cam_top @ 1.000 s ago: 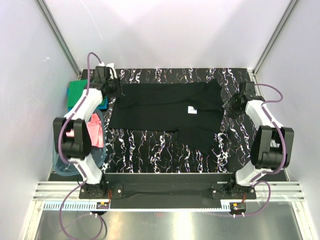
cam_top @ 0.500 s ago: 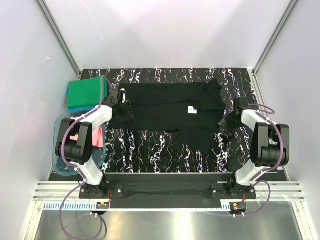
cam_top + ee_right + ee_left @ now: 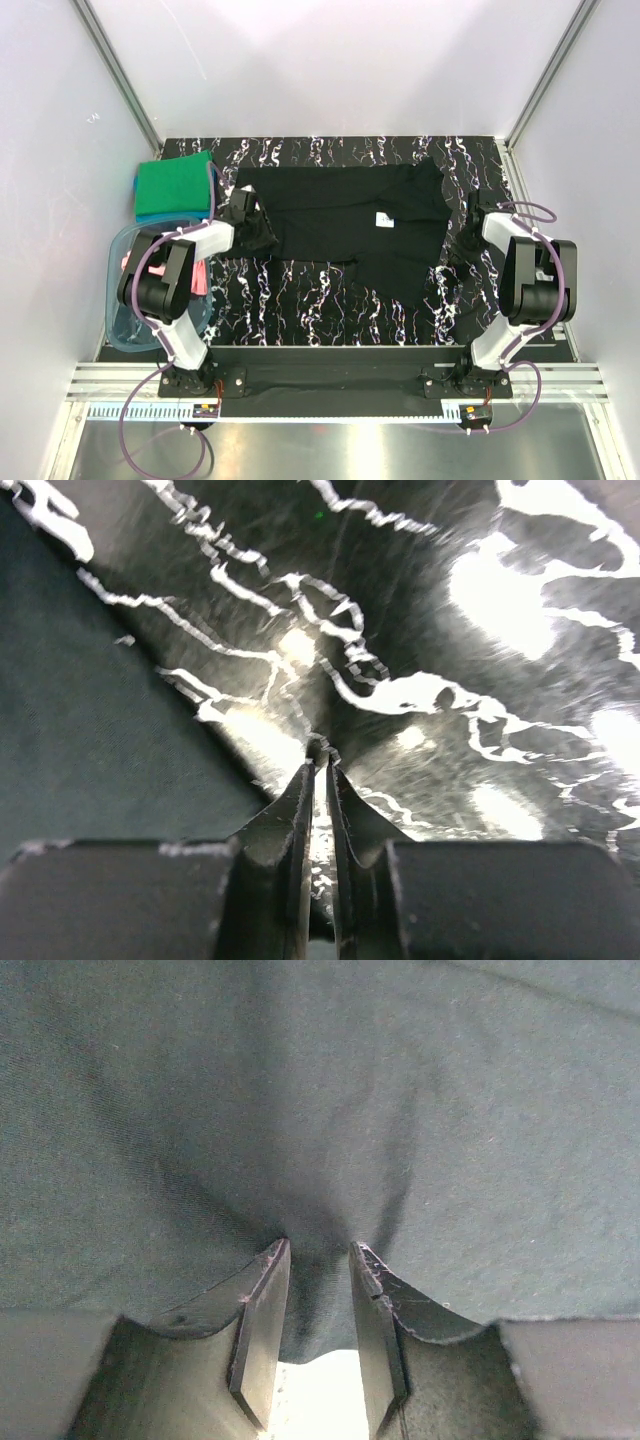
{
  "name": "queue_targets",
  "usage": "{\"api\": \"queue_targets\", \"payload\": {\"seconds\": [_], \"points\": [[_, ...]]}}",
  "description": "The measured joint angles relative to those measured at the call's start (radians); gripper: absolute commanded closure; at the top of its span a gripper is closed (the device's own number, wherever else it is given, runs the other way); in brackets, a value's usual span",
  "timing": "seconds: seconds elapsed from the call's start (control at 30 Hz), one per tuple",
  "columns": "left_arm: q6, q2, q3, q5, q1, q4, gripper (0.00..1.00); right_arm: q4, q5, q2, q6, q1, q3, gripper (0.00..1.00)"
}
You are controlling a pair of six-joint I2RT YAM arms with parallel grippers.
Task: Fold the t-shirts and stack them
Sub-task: Fold the tshirt
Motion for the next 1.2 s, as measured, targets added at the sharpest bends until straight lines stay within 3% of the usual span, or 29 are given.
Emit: {"api": "queue_targets", "payload": {"seconds": [0.17,0.3,0.43,0.63,1.0,1.2], "points": [[-0.031,-0.014,-0.026,-0.013,-0.025,0.038,0.65,-0.032,0.023,0.003,-0.037,-0.016,0.023,0.86],[-0.032,-0.066,-0.036,-0.050,-0.047,-0.047,0.65,-0.075,-0.006,-0.024,-0.056,0.006,0.067,0.87],[-0.009,-0.110,0.032,-0.134,-0.057,-0.170,0.63,-0.095,-0.045,-0.088,-0.051,0.116,0.128,0.87],[0.010,-0.103,0.108,-0.193,-0.054,-0.178,0.63,-0.054,-0.113,-0.084,-0.024,0.283,0.133,0.88],[-0.044,-0.079,-0.047,-0.148,-0.056,-0.111,0.64,-0.103,-0.026,-0.027,-0.008,0.246,-0.007,0.84],[-0.100,-0.197,-0.199,-0.121,-0.085,-0.034,0.64,-0.162,0.035,-0.149,-0.031,0.056,-0.100,0.80]]}}
